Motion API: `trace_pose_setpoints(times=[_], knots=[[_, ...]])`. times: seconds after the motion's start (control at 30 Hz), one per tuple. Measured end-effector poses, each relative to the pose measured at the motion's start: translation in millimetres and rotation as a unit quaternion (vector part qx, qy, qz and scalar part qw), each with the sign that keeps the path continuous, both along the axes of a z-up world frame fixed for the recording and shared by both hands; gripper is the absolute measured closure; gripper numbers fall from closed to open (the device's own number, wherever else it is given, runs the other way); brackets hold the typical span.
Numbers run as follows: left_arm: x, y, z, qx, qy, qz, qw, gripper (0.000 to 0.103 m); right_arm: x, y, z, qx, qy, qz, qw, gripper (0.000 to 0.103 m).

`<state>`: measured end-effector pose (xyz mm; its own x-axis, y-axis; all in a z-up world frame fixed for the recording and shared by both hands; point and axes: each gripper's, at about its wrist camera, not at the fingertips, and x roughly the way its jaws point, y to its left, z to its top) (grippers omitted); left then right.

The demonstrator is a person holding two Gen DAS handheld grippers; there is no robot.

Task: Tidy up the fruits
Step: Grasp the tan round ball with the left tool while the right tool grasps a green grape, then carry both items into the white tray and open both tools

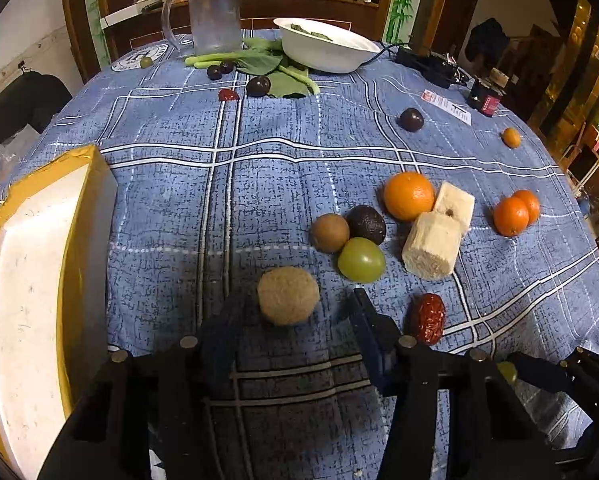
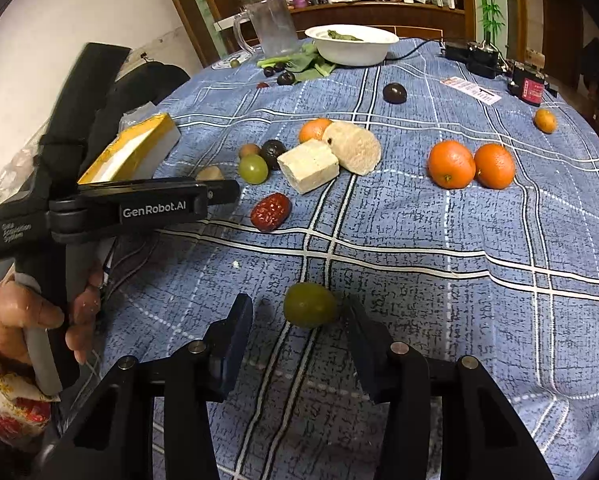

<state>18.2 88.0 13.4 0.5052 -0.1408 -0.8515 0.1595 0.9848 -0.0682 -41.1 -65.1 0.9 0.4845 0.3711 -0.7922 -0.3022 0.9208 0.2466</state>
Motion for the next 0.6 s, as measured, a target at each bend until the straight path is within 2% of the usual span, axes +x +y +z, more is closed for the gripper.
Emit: trace_pose_setpoints(times=[0.07, 0.13, 0.2, 0.23, 0.43, 0.6], knots=[[1, 0, 0, 0.007, -0.004, 0.004, 1.0, 0.065, 1, 1, 0, -0.003, -0.002, -0.001, 1.0, 0.053], [0, 1, 1, 0.022, -0.011, 0.009, 0.9997, 0.075, 1, 4, 0, -0.011, -0.006, -0.003, 1.0, 0.057], [-1, 2, 1, 0.016, -0.012, 0.011, 0.9997, 0.075, 0, 6, 0, -0.027, -0.01, -0.006, 1.0, 0.073], [-2, 4, 3, 0.009, -0.012, 0.013, 0.9998, 0.075, 0, 6, 0, -0.031, -0.012, -0.009, 0.999, 0.075], [-20, 14, 23, -0.028, -0.033, 0.023, 0.9988, 0.075, -6, 2, 6, -0.013, -0.017, -0.013, 1.0, 0.075], [-48, 52, 52, -0.07, -0.063, 0.055, 0.9941, 0.075, -16, 9, 24, 0.003, -0.038, -0.005, 0.999, 0.075]])
